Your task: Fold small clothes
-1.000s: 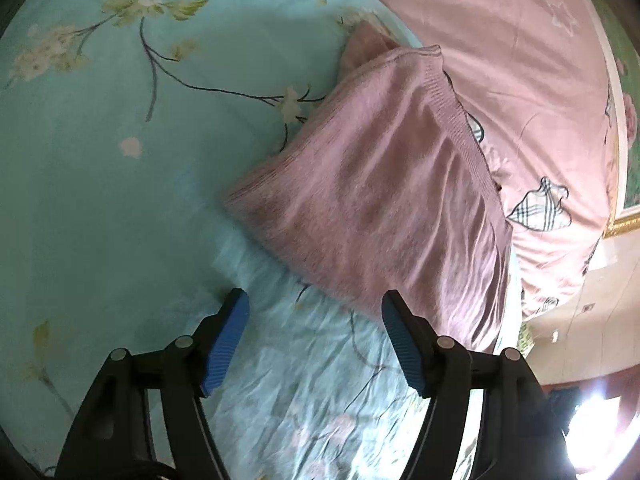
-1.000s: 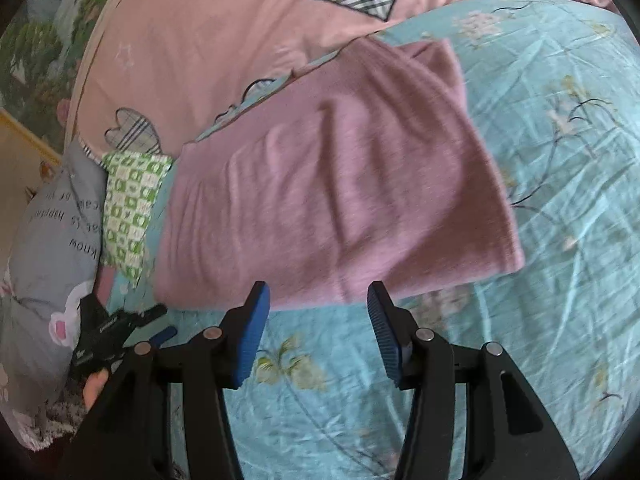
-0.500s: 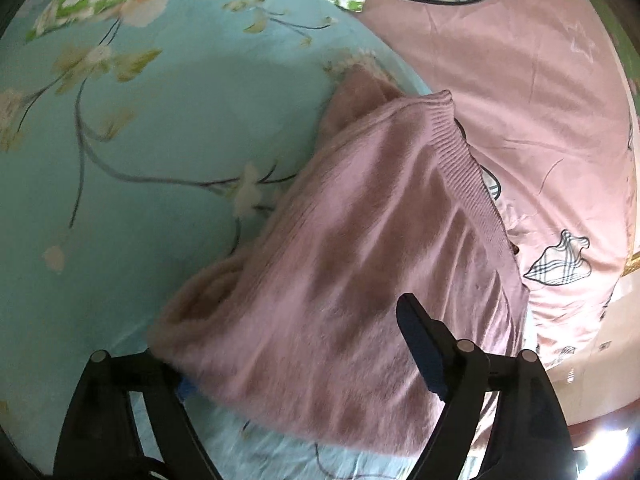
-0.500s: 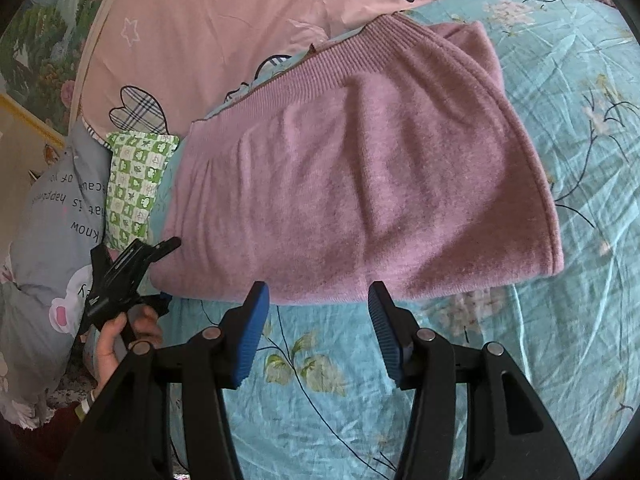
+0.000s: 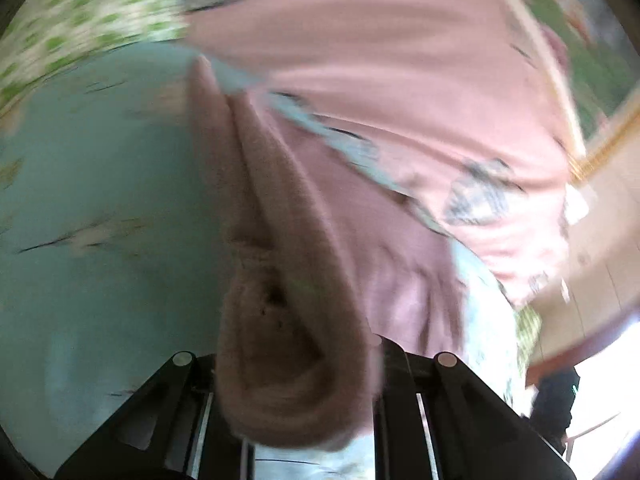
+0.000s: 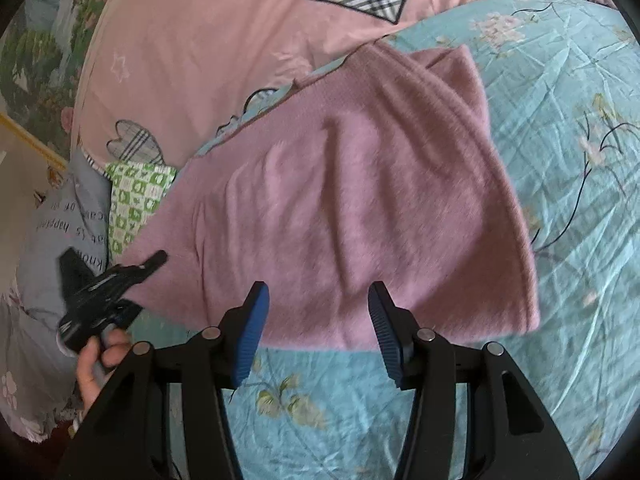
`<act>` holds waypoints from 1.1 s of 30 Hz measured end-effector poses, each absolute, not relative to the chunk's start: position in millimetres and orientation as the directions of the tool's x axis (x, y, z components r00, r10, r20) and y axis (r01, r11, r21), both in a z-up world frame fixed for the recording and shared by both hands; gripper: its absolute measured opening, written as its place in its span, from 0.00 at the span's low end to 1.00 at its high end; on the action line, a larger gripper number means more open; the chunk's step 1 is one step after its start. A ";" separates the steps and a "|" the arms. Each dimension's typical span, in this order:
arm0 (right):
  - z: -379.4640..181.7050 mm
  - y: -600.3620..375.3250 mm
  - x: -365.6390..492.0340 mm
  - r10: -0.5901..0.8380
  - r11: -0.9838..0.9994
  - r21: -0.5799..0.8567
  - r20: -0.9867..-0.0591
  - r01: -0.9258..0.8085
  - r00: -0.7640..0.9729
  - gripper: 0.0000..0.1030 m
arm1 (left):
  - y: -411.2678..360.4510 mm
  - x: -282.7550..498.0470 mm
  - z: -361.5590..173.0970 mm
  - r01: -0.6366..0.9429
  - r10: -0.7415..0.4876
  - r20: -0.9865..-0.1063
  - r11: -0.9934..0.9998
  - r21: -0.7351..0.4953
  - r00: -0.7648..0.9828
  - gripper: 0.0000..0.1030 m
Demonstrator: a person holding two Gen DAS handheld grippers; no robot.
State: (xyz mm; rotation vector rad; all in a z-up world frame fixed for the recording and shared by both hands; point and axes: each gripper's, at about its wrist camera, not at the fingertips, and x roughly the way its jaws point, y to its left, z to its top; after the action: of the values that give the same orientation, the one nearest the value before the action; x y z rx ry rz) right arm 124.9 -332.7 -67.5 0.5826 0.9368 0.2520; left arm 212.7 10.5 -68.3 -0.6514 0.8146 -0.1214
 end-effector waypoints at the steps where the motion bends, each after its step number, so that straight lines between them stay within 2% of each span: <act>1: -66.8 -336.8 128.0 0.447 0.816 0.577 -0.679 0.046 0.582 0.51 | -5.3 217.7 -63.8 -0.101 -0.367 -0.633 0.810 -0.578 0.681 0.12; 4: -60.5 -348.4 138.6 0.451 0.808 0.587 -0.663 0.041 0.597 0.51 | -49.2 229.1 -61.4 0.007 -0.437 -0.626 0.823 -0.567 0.646 0.12; 8: -54.3 -359.9 160.0 0.486 0.778 0.627 -0.627 0.025 0.609 0.51 | -100.1 244.2 -85.6 0.087 -0.457 -0.690 0.861 -0.501 0.561 0.12; 11: -57.3 -361.4 185.3 0.525 0.752 0.659 -0.612 0.013 0.592 0.51 | -117.3 251.3 -109.5 0.085 -0.437 -0.746 0.884 -0.461 0.502 0.12; 22: -67.5 -314.7 268.3 0.645 0.691 0.717 -0.556 -0.091 0.525 0.51 | -137.1 244.5 -101.2 0.124 -0.380 -0.774 0.920 -0.371 0.506 0.13; 23: -68.0 -311.4 273.7 0.650 0.691 0.716 -0.555 -0.099 0.519 0.48 | -139.6 242.9 -99.4 0.128 -0.376 -0.775 0.923 -0.364 0.508 0.13; 25: -71.9 -300.2 288.4 0.635 0.719 0.689 -0.595 -0.094 0.492 0.28 | -141.1 240.4 -98.5 0.133 -0.371 -0.779 0.926 -0.354 0.506 0.13; 26: -73.6 -296.0 293.5 0.625 0.733 0.675 -0.617 -0.088 0.478 0.15 | -136.6 236.7 -97.7 0.136 -0.372 -0.779 0.925 -0.354 0.505 0.13; 28: -69.2 -292.4 297.4 0.625 0.738 0.667 -0.620 -0.101 0.474 0.14 | -135.7 231.7 -87.5 0.159 -0.392 -0.764 0.918 -0.364 0.512 0.13; 33: -29.8 -312.9 280.9 0.650 0.716 0.675 -0.552 -0.177 0.523 0.13 | -158.4 228.8 -55.7 0.249 -0.470 -0.713 0.882 -0.399 0.520 0.13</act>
State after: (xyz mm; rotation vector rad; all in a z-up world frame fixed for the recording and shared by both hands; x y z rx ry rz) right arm 280.9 -312.9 -29.8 0.5987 0.8909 0.5319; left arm 228.8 -158.4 -55.7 -0.2610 0.9299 -0.4365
